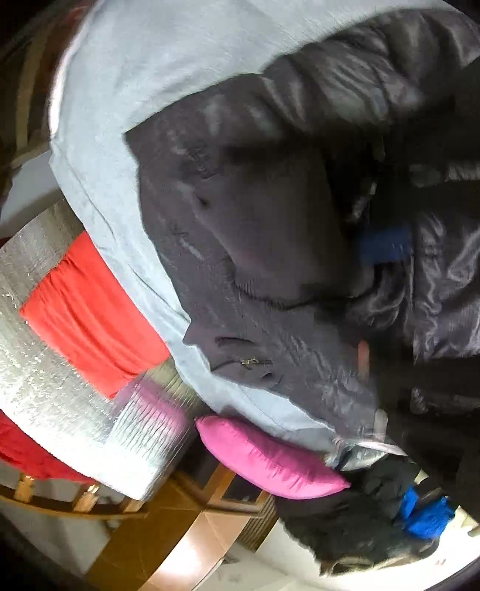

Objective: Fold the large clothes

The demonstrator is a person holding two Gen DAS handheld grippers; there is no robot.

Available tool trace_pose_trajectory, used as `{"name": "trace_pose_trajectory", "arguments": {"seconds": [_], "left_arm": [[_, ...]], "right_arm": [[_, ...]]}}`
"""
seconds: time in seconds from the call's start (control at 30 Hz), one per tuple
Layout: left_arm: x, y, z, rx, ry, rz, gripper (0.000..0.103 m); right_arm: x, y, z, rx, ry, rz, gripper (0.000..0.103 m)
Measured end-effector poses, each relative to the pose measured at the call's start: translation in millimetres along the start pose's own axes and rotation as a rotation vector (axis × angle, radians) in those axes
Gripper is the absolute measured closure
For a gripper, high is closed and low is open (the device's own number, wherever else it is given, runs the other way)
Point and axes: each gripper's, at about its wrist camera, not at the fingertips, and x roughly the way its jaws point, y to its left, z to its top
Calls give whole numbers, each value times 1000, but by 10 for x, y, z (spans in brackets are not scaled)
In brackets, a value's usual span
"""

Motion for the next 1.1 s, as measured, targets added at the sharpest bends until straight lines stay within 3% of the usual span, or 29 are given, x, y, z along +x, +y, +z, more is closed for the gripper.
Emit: {"name": "trace_pose_trajectory", "arguments": {"seconds": [0.13, 0.17, 0.23, 0.27, 0.33, 0.4, 0.53, 0.63, 0.8, 0.9, 0.93, 0.97, 1.0, 1.07, 1.1], "left_arm": [[7, -17, 8, 6, 3, 6, 10], [8, -23, 10, 7, 4, 8, 10], [3, -38, 23, 7, 11, 13, 10], [-13, -47, 35, 6, 15, 19, 10], [-114, -69, 89, 18, 28, 47, 10], [-285, -54, 143, -11, -1, 33, 10], [-571, 51, 330, -132, -34, -98, 10], [-364, 81, 543, -175, 67, -187, 10], [185, 143, 731, -237, 200, -189, 10], [435, 168, 837, -273, 226, -224, 12], [499, 159, 866, -267, 237, -246, 20], [566, 117, 905, -240, 251, -269, 69], [648, 33, 950, -189, 288, -286, 86], [551, -114, 1073, -105, 236, -267, 89], [386, -198, 1135, -51, 171, -298, 90]], "right_arm": [[-412, 437, 52, -182, -122, 11, 90], [-430, 483, 9, -230, -125, -25, 90], [-183, 319, -84, -267, -62, -149, 88], [-26, 129, -120, -204, -5, -166, 85], [121, -203, -171, -58, 58, -112, 83], [55, -374, -130, 3, 35, -36, 82], [85, -378, -100, -3, 51, -9, 79], [79, -409, -108, 15, 46, 23, 79], [-50, -517, -105, 0, 59, 56, 79], [-101, -496, -84, -18, 69, 64, 79], [-90, -494, -82, -23, 74, 67, 79], [-78, -481, -80, -34, 82, 67, 80], [-75, -460, -77, -51, 87, 60, 81], [-82, -345, -69, -115, 92, 26, 90], [-168, -266, -72, -152, 61, 11, 90]]}}
